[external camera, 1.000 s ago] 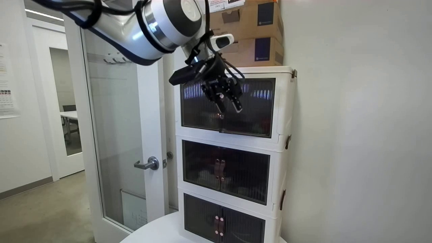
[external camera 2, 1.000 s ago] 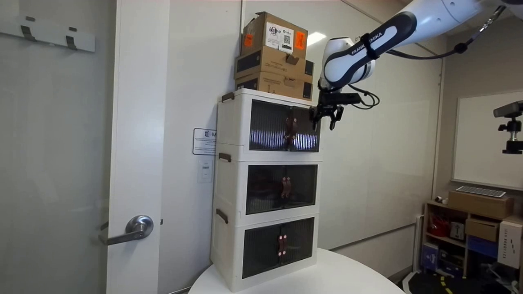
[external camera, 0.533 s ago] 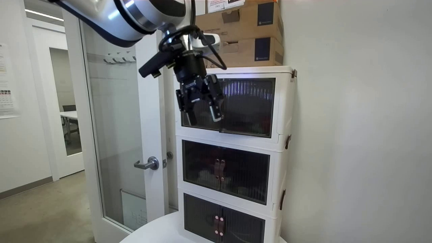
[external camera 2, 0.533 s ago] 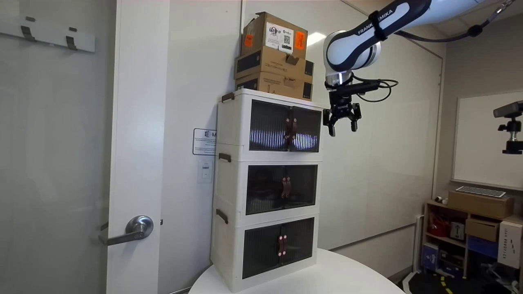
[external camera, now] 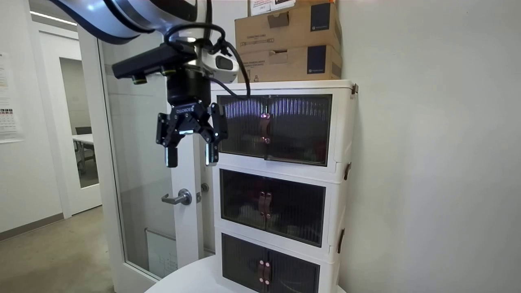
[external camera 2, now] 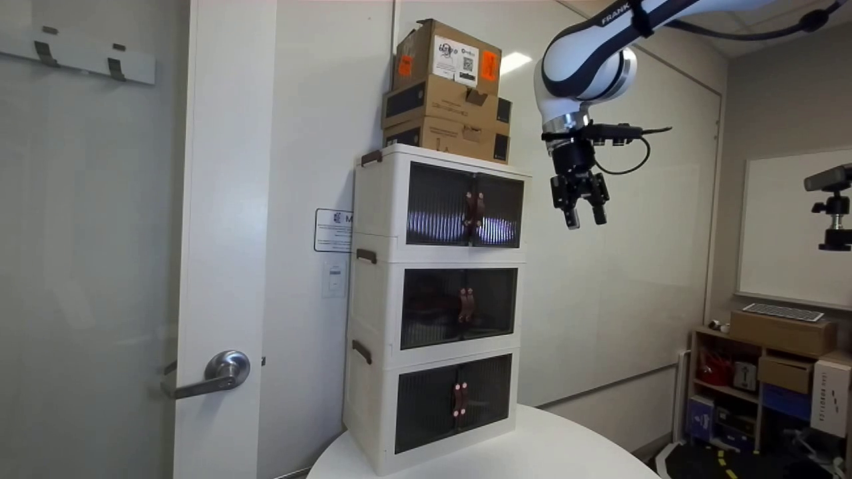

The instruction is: Close the top cabinet doors

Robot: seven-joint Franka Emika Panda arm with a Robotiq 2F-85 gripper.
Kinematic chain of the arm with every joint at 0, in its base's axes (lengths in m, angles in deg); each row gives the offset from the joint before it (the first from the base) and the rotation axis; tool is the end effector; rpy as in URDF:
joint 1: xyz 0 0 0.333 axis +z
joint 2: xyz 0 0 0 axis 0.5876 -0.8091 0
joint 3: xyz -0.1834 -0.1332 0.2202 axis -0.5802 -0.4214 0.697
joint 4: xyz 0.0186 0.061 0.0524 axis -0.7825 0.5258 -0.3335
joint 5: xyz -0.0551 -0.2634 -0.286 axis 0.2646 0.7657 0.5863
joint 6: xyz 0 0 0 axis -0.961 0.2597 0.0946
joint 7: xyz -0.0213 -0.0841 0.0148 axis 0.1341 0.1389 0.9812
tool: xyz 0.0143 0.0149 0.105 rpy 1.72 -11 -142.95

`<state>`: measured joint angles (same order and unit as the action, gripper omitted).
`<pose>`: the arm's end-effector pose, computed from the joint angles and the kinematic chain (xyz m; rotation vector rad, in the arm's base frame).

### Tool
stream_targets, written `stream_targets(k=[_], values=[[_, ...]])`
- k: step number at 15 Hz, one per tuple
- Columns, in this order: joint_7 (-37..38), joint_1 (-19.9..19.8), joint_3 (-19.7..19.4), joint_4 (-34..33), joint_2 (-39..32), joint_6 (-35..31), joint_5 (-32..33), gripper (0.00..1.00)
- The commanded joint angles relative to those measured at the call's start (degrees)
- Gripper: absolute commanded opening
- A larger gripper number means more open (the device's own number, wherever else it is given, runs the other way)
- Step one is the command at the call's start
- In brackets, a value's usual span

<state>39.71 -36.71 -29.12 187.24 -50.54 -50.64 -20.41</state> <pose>0.5655 -0.0388 0.4956 2.9442 -0.0462 -0.2852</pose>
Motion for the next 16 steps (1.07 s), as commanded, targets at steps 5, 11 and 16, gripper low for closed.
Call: stream_targets(k=[5,11,16], values=[[-17.69,-1.67,-1.49,9.94,14.6,1.09,-2.47,1.0],[-11.65,-2.16,-3.54,12.09,20.28,1.66,-10.12,1.0],[-12.58,-2.05,-3.42,11.14,19.44,2.03,-8.73,1.0]])
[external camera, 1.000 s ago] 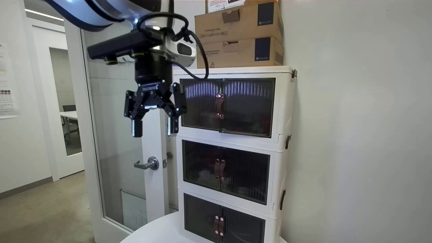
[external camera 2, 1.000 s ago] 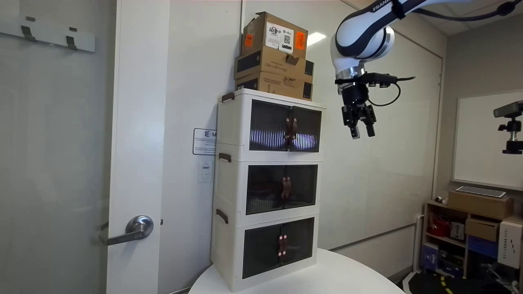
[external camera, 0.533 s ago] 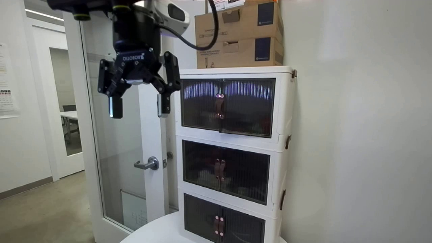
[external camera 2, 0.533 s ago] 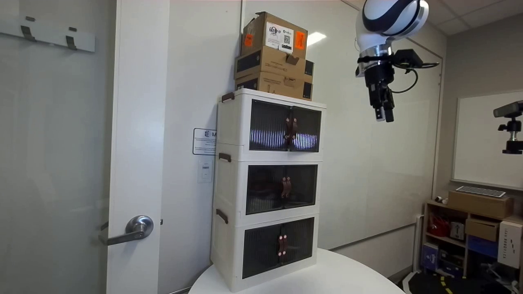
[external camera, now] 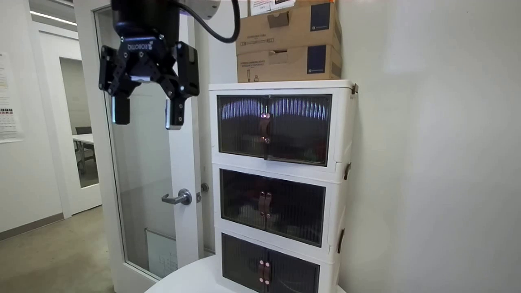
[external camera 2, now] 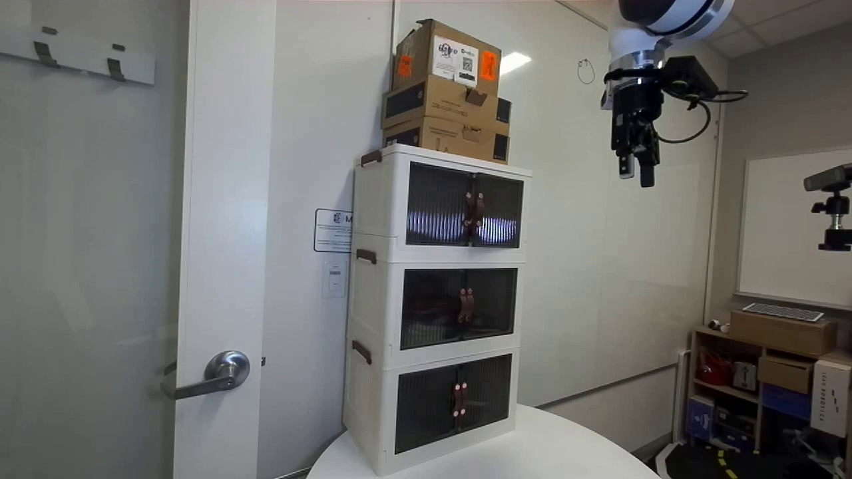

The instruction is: Close the top cabinet doors

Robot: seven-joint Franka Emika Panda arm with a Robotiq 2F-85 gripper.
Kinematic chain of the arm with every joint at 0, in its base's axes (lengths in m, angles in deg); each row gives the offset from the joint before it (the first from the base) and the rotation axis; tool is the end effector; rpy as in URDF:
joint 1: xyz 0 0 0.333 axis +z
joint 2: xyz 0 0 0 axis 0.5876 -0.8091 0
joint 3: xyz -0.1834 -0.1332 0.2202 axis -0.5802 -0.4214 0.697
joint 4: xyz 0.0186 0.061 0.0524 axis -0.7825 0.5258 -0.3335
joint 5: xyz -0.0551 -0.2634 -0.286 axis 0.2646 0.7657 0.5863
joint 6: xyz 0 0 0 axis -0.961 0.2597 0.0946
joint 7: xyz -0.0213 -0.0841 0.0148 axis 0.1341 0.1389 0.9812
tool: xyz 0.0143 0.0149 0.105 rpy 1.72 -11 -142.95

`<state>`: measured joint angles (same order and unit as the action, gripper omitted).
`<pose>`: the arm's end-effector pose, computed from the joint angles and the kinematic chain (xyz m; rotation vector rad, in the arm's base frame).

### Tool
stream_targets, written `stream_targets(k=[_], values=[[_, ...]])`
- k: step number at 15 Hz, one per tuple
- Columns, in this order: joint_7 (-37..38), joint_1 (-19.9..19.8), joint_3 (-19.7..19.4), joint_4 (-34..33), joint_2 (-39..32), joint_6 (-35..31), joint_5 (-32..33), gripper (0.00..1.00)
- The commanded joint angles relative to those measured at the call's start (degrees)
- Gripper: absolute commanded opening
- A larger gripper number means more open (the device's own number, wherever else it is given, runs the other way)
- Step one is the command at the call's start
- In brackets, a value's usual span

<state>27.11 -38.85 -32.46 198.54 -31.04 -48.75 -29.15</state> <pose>0.4647 -0.0692 0.5760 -3.1351 -0.1037 0.1312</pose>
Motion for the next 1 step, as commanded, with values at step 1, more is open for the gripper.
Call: stream_targets(k=[1], values=[[0.06,0.09,-0.07,-0.09,-0.06,0.15,0.0,1.0]])
